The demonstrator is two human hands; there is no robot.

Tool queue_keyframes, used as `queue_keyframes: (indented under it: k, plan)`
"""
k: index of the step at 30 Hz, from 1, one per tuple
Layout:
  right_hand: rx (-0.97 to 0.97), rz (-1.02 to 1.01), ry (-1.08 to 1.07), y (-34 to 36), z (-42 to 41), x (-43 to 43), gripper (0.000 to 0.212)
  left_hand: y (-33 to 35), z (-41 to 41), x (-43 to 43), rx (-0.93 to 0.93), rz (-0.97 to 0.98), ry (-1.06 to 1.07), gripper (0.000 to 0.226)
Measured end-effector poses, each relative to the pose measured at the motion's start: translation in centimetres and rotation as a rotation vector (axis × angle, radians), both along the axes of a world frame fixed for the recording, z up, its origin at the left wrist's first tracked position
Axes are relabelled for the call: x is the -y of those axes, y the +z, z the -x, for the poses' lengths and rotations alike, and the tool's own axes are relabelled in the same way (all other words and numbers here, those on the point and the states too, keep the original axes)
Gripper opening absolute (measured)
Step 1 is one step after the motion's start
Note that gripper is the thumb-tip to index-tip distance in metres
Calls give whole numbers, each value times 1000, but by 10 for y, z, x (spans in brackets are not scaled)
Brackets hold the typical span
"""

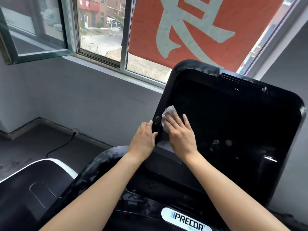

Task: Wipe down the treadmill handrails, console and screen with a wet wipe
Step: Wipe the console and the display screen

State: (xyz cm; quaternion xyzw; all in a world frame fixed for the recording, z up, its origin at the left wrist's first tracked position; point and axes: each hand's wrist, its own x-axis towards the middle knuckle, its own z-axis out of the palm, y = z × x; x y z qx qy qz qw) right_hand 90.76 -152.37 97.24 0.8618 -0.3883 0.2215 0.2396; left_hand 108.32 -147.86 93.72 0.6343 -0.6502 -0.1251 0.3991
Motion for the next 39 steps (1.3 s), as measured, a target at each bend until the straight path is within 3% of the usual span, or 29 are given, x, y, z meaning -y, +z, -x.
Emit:
queue_keyframes:
  k: [7,13,18,22,29,34,36,39]
  plan:
    - [125,-38,-175,16,-17,10,61,5,-6,0,-28,-51,-21,56]
    - [-144,-14,-76,0,4,-3,69,4,-6,0,-59,-60,-22,55]
    - [105,-8,-282,28,5,20,66,4,-5,1,-66,-69,-21,53]
    - [148,-27,-187,8,2,8,68,4,-4,1,-89,-66,-16,53]
    - [-46,-10,-100,-8,5,-8,69,3,-4,2,-102,-68,-11,53]
    - [198,-27,-248,11,-11,11,64,6,-6,0,-106,-88,-5,53]
    - [255,-55,-193,2,-16,6,66,6,-6,-1,-123,-96,-4,53]
    - [152,-92,15,-18,-12,-9,76,5,-7,-1,-145,-100,-2,52]
